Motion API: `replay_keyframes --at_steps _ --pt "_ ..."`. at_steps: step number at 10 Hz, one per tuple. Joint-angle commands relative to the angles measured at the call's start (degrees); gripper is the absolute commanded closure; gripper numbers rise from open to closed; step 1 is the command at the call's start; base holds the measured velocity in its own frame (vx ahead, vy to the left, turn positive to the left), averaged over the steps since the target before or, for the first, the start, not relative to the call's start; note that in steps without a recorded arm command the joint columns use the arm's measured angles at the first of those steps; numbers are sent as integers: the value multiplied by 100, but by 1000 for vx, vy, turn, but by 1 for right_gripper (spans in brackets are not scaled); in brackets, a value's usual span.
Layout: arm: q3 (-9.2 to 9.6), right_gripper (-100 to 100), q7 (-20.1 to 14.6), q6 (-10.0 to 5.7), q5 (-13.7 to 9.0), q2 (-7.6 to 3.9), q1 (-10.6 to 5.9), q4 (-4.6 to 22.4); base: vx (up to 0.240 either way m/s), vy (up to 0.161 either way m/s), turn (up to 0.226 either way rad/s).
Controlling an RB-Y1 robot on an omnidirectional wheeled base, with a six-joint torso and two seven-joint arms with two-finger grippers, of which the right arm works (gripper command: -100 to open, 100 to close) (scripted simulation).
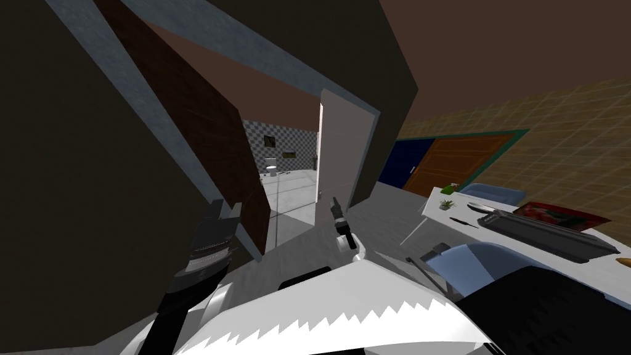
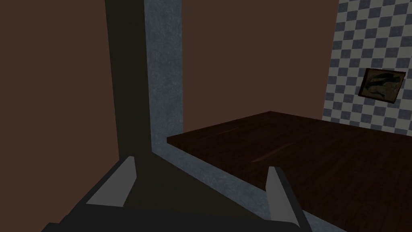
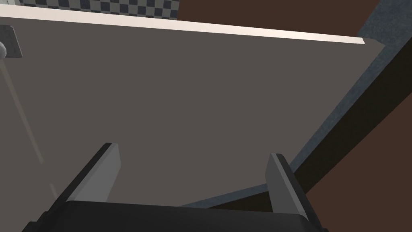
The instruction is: Push the door open
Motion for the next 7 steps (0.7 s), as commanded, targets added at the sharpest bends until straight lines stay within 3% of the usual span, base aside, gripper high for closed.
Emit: replay_keyframes --at_steps 1,3,7 --pt "-2 -100 -8 -43 6 4 -35 183 27 -39 46" --pt "-17 -100 -36 -96 24 5 -203 554 47 -60 83" --pt "-32 -100 -63 -147 42 8 -370 1102 41 -60 52"
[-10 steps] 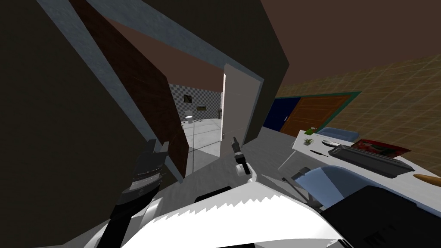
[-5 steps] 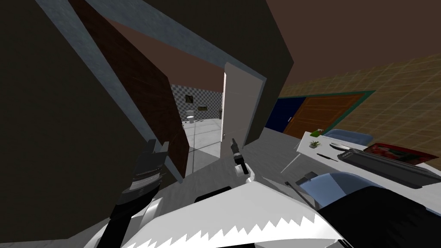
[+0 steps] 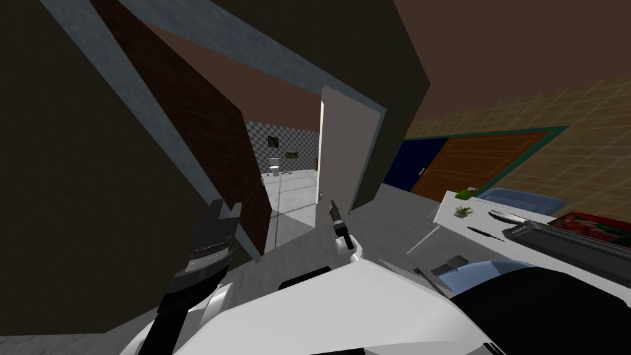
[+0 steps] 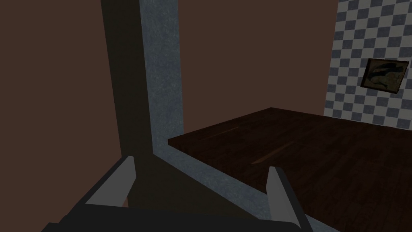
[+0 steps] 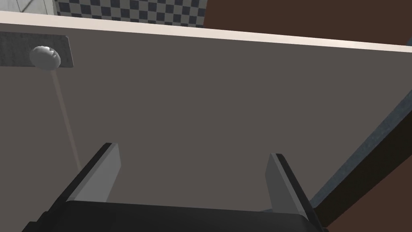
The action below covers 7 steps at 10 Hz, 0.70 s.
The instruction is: Push the door open
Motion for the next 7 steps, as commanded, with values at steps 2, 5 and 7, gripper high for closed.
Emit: replay_keyframes --at_steps 2,5,7 --pt "-11 -100 -41 -38 23 5 -167 510 56 -85 109" --pt "-25 -100 -67 -87 40 14 -324 926 54 -70 65" --pt "-38 -100 -91 -131 55 27 -467 1309 64 -99 89"
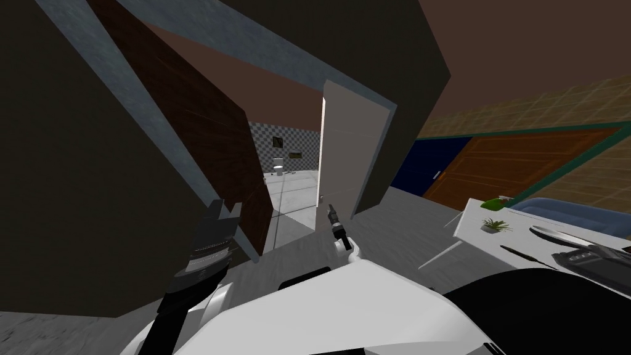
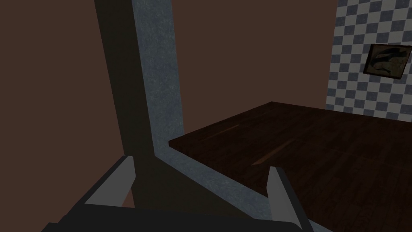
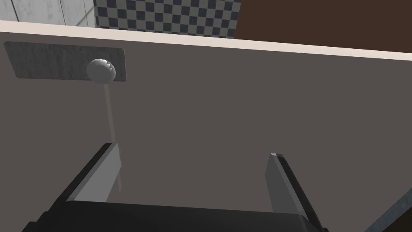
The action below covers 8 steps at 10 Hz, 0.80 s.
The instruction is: Push the door open
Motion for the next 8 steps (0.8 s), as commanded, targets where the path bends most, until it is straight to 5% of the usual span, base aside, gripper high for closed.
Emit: replay_keyframes --at_steps 1,3,8 --pt "-10 -100 -21 -20 13 7 -116 286 90 -107 85" --pt "-10 -100 -21 -20 13 7 -116 357 32 -46 14" --pt "-42 -100 -81 -132 52 58 -477 1372 56 -79 80"
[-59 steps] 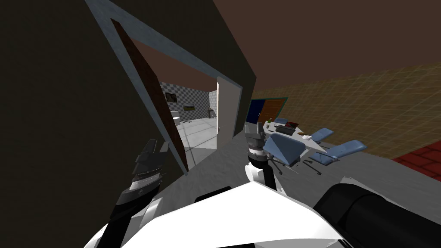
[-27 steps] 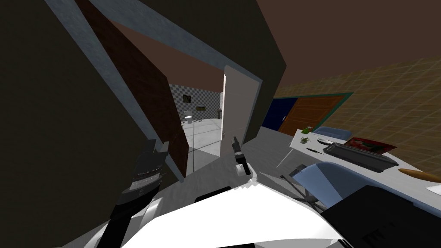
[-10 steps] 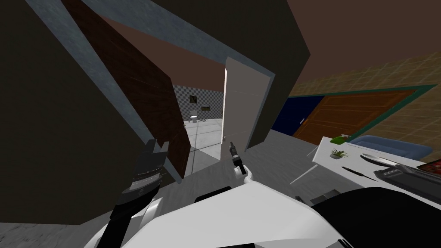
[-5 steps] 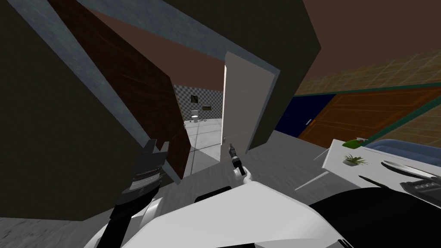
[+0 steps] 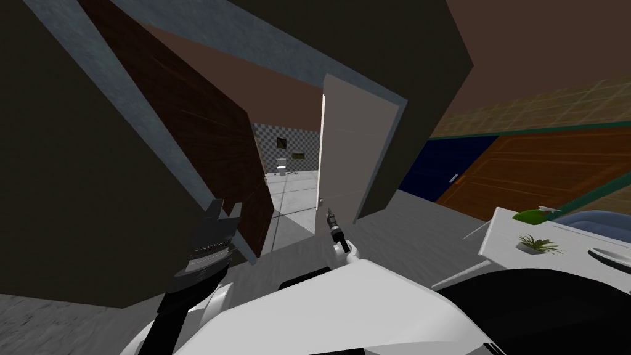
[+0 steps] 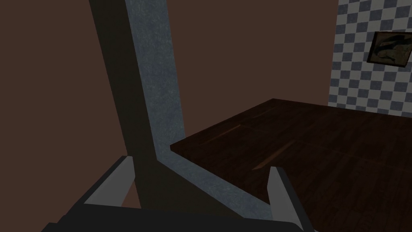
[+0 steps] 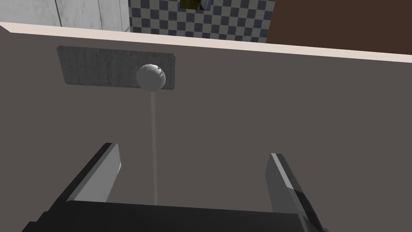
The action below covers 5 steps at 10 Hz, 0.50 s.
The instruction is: Push the door open
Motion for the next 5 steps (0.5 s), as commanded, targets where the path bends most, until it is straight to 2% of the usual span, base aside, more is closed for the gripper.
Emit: replay_keyframes --at_steps 1,3,5 --pt "-5 -100 -20 12 15 23 -87 244 97 -124 90" --pt "-13 -100 -35 -17 25 40 -179 502 71 -99 63" --pt "-19 -100 -46 -38 32 56 -247 692 45 -56 43"
